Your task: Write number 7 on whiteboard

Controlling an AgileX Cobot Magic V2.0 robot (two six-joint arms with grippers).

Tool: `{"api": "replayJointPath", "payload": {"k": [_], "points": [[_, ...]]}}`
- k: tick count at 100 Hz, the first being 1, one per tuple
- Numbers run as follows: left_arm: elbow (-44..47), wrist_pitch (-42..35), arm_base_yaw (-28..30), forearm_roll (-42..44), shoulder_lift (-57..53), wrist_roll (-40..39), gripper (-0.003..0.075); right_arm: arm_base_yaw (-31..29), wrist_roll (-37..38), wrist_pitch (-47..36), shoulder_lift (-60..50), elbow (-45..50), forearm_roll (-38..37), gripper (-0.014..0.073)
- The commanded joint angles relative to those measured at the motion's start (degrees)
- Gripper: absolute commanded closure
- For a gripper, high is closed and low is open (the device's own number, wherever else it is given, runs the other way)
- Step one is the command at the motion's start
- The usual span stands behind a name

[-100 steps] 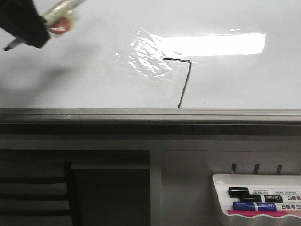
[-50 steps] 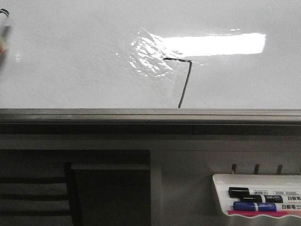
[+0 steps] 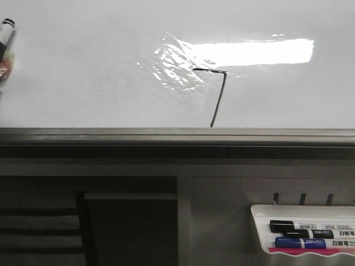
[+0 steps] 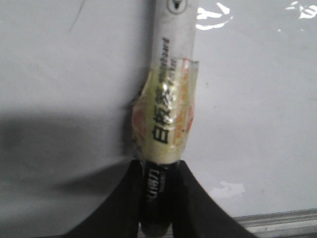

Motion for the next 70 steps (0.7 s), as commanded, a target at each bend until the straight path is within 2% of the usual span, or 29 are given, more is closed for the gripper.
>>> {"api": "replayJointPath", "payload": {"k": [1,29,38,46,55,62,70], "points": [[-1.6,-5.1,0.2,-0.7,-0.7,-0.6,0.0697,-0.3,0.2,-3.5,-0.2,-1.8,0.6,0.0217],[-1.6,-5.2,0.2,-0.6,-0.7,-0.6,0.0438,-0.3,0.2,-4.6,-0.2,-1.8,0.7,0.0217],[-1.7,-5.1,0.2,-0.5,-0.7,-0.6,0.0376,-0.3,0.2,-4.8,-0.2,-1.8,0.7,0.0217],[-2.3,-4.0,0.2,0.0,-1.2,-0.6,0.0363,-0.3,0.2,-5.1,-0.2,-1.8,0.6,0.0217],[-4.3,2.2,0.2,0.8,-2.7,-0.6,0.0364,-0.4,2.5,-5.2,-0.4,-2.0,-0.4,0.0217],[-5.9,8.5,0.2,0.9,-4.9,-0.6,0.0364,-1.1,7.9,-5.1,-1.1,-2.0,-3.2,0.0221],[-6.4,12.7,0.1,0.9,-9.0,-0.6,0.0364,-2.2,20.2,-4.8,-2.1,-1.9,-8.2,0.0240]]}}
